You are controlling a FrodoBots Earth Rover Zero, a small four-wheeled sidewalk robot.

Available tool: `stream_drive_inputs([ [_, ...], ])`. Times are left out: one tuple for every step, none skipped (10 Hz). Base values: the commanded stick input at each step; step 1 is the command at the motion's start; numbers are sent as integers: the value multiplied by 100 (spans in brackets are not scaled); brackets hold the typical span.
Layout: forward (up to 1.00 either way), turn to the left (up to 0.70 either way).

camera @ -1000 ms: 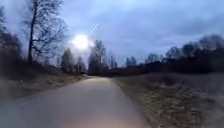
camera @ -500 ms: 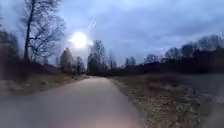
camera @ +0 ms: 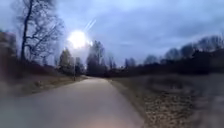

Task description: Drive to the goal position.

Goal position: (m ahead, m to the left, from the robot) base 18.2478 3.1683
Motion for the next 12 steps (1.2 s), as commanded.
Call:
stream_drive_inputs([
  [100,0],
  [100,0],
  [100,0],
  [100,0],
  [100,0],
  [100,0],
  [100,0],
  [100,0],
  [100,0],
  [100,0],
  [100,0],
  [100,0],
])
